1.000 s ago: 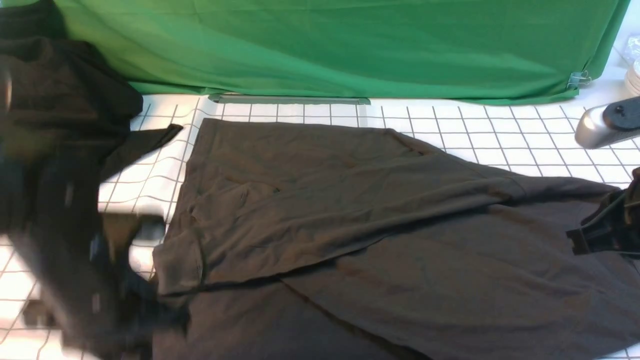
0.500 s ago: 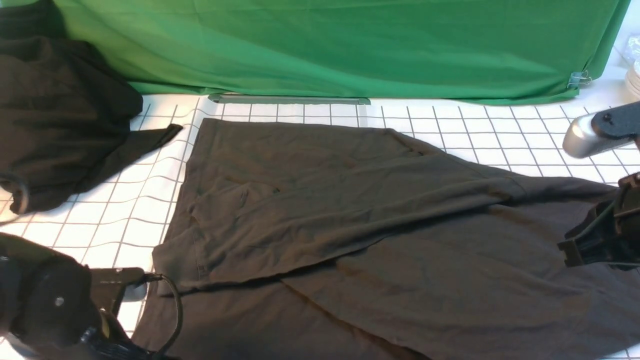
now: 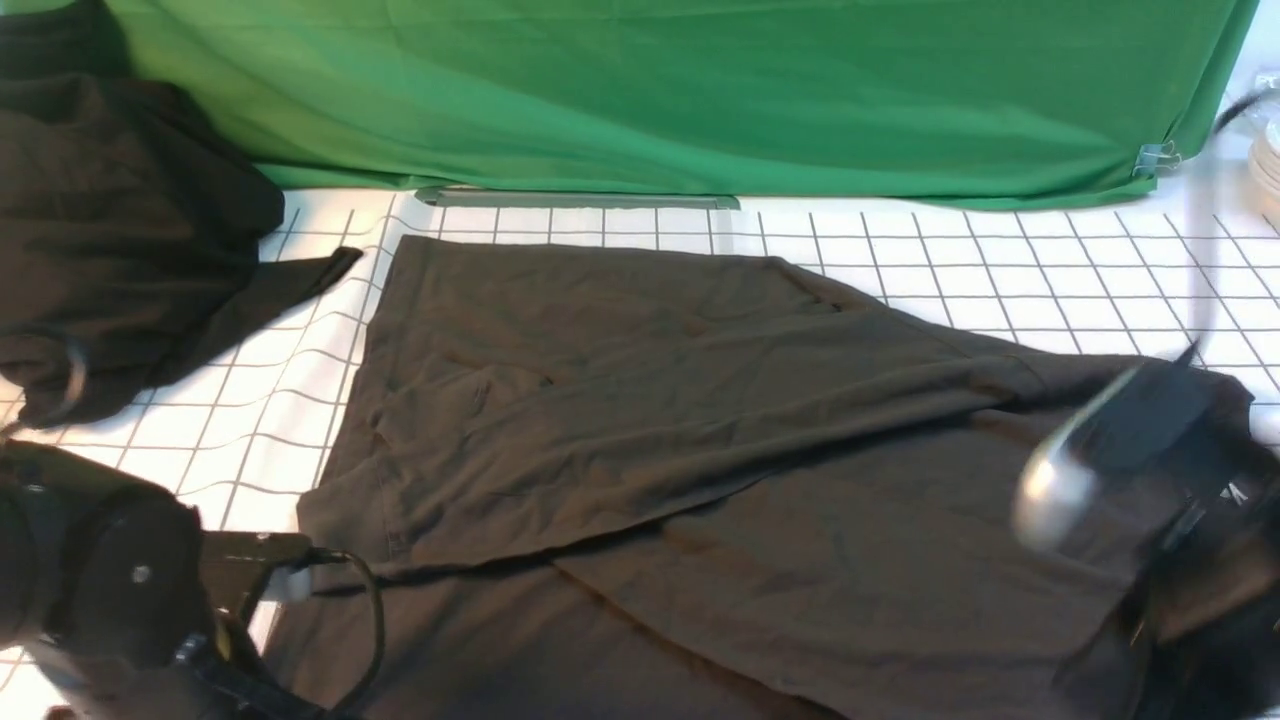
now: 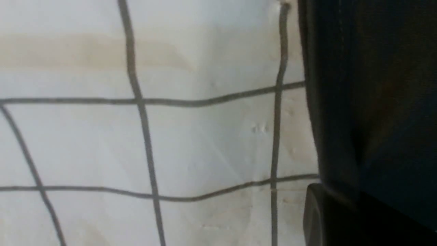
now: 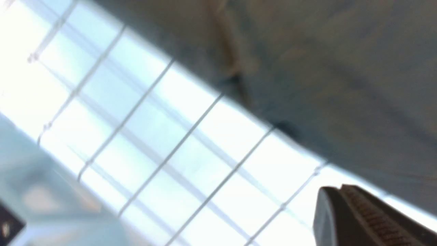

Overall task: Fold a long-sleeved shirt over a white checkered tablecloth.
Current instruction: 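Grasp the near edge of the shirt at its hem and shoulder corners, then fold the black garment in half by bringing its near edge over to the far edge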

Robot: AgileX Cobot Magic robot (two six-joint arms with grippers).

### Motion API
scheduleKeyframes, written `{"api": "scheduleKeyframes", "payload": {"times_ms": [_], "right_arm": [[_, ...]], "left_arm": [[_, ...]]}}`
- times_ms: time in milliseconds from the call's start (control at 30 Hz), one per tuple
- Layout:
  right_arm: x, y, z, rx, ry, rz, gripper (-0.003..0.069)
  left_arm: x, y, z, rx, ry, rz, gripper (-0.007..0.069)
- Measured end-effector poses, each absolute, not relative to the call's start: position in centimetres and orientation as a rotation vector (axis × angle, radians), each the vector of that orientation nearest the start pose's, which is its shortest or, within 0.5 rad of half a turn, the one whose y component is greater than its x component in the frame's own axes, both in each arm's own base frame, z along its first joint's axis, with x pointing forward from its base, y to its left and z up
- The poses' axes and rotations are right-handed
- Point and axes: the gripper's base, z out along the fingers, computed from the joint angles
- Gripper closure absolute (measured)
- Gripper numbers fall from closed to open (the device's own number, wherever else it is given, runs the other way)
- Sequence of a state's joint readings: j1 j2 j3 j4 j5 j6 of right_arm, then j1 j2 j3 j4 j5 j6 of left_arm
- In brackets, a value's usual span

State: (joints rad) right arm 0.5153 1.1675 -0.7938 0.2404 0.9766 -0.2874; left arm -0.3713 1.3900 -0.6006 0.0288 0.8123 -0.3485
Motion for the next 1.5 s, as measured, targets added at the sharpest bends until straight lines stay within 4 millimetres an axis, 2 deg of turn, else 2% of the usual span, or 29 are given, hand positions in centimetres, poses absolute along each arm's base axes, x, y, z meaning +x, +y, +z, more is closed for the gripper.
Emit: {"api": "scheduleKeyframes", "payload": {"times_ms": [67,100,200,267,400,433,500,667,800,833,867,900,967,1033,1167,1267,1300,1367,1433,1467,1500], "right_arm": [[15.8,12.4,24.3,-1.043,2.687,0.364,0.0613],[15.7,12.5,24.0,-1.054,2.686,0.364,0.0608],[15.4,13.4,21.7,-1.103,2.697,0.352,0.0515],[15.8,13.9,20.0,-1.116,2.719,0.319,0.0400],[17.3,14.1,18.0,-1.086,2.734,0.189,0.0286],[17.3,14.1,18.0,-1.084,2.730,0.183,0.0284],[18.1,14.2,16.8,-1.074,2.742,0.119,0.0269],[19.0,14.7,15.4,-1.029,2.738,0.105,0.0270],[19.1,14.7,15.4,-1.038,2.733,0.095,0.0372],[19.2,14.7,15.5,-1.039,2.736,0.094,0.0460],[19.2,14.7,15.5,-1.040,2.738,0.094,0.0491],[19.1,14.7,15.5,-1.044,2.749,0.088,0.0566],[18.8,14.5,15.6,-1.045,2.776,0.087,0.0623],[18.5,14.4,15.9,-1.040,2.801,0.090,0.0630],[17.2,13.6,18.2,-1.022,2.815,0.120,0.0631],[16.4,13.0,20.0,-1.016,2.778,0.135,0.0631],[16.2,12.7,21.0,-1.015,2.767,0.130,0.0631],[16.9,12.4,23.0,-0.974,2.750,0.128,0.0634],[17.8,12.2,24.4,-0.938,2.732,0.123,0.0634],[19.6,12.0,26.3,-0.881,2.680,0.122,0.0634],[20.6,11.8,27.1,-0.855,2.658,0.119,0.0634]], "left_arm": [[18.0,-6.8,18.4,0.064,3.046,-0.019,0.0603],[17.9,-6.8,18.6,0.063,3.039,-0.025,0.0603],[17.3,-6.6,19.7,0.062,2.994,-0.054,0.0603],[17.0,-6.5,20.4,0.061,2.974,-0.065,0.0603],[16.8,-6.3,20.6,0.069,2.967,-0.054,0.0603],[16.8,-6.3,20.6,0.070,2.966,-0.053,0.0603],[16.8,-6.2,20.7,0.079,2.964,-0.040,0.0603],[16.8,-6.2,20.7,0.081,2.962,-0.037,0.0603],[16.8,-6.2,20.7,0.082,2.962,-0.036,0.0603],[16.7,-6.2,20.7,0.082,2.965,-0.034,0.0603],[16.7,-6.2,20.7,0.082,2.965,-0.034,0.0603],[16.6,-6.1,20.7,0.081,2.977,-0.028,0.0603],[16.2,-6.0,20.8,0.092,3.008,-0.016,0.0603],[15.9,-5.9,21.1,0.096,3.015,-0.016,0.0603],[14.1,-5.4,22.7,0.085,3.005,-0.065,0.0603],[13.5,-5.2,24.3,0.065,2.935,-0.109,0.0603],[13.6,-5.2,25.6,0.050,2.887,-0.119,0.0603],[14.6,-5.2,27.9,0.033,2.795,-0.115,0.0603],[15.6,-5.4,29.5,0.026,2.740,-0.102,0.0603],[17.4,-5.6,31.3,0.018,2.679,-0.060,0.0603],[18.7,-5.9,32.2,0.016,2.655,-0.035,0.0603]]}}
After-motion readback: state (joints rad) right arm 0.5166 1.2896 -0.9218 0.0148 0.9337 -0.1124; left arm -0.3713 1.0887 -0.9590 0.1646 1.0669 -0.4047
